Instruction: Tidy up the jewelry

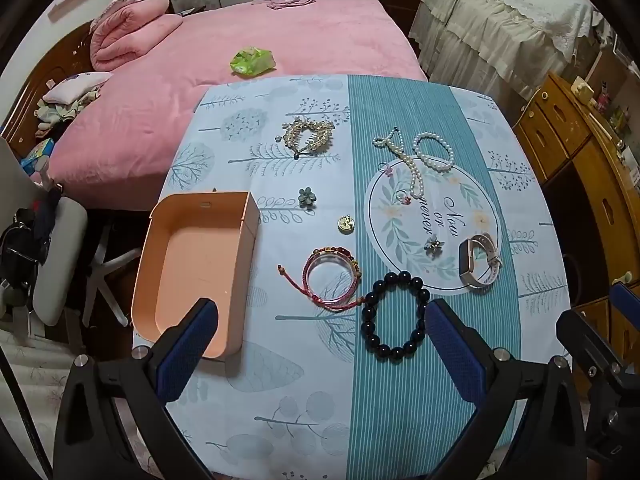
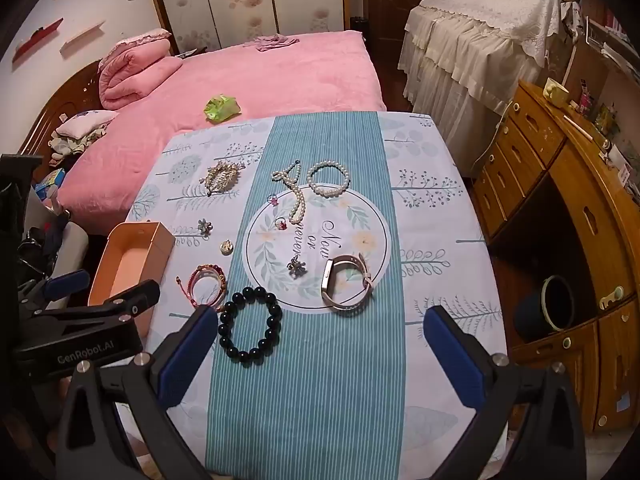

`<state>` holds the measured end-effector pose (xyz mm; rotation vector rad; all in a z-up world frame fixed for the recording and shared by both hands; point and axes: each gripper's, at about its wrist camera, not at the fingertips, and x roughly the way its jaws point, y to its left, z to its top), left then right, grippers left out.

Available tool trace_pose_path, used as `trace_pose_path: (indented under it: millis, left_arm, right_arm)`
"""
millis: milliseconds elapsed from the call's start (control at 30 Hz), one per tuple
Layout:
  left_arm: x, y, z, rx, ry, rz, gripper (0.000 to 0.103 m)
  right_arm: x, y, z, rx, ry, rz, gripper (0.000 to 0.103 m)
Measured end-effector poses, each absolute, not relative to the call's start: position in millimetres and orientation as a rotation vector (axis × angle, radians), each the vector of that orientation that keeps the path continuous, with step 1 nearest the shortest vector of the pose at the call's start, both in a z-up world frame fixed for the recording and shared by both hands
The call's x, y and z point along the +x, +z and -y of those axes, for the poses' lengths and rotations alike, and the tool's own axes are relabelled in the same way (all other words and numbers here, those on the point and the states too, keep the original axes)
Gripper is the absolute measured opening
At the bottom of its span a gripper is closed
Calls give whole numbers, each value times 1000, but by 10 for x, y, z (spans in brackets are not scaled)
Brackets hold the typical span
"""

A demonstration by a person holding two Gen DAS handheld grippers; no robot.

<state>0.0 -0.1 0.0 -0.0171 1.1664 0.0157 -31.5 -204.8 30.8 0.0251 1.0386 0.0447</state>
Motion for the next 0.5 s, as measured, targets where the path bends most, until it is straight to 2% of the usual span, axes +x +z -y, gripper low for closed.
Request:
trace_pose_path:
  millis: [500]
  left_arm:
    - [-14,32,24,-14,14,-1170,102]
  right_arm:
    - [-330,302,2051,25,48,-1038,103]
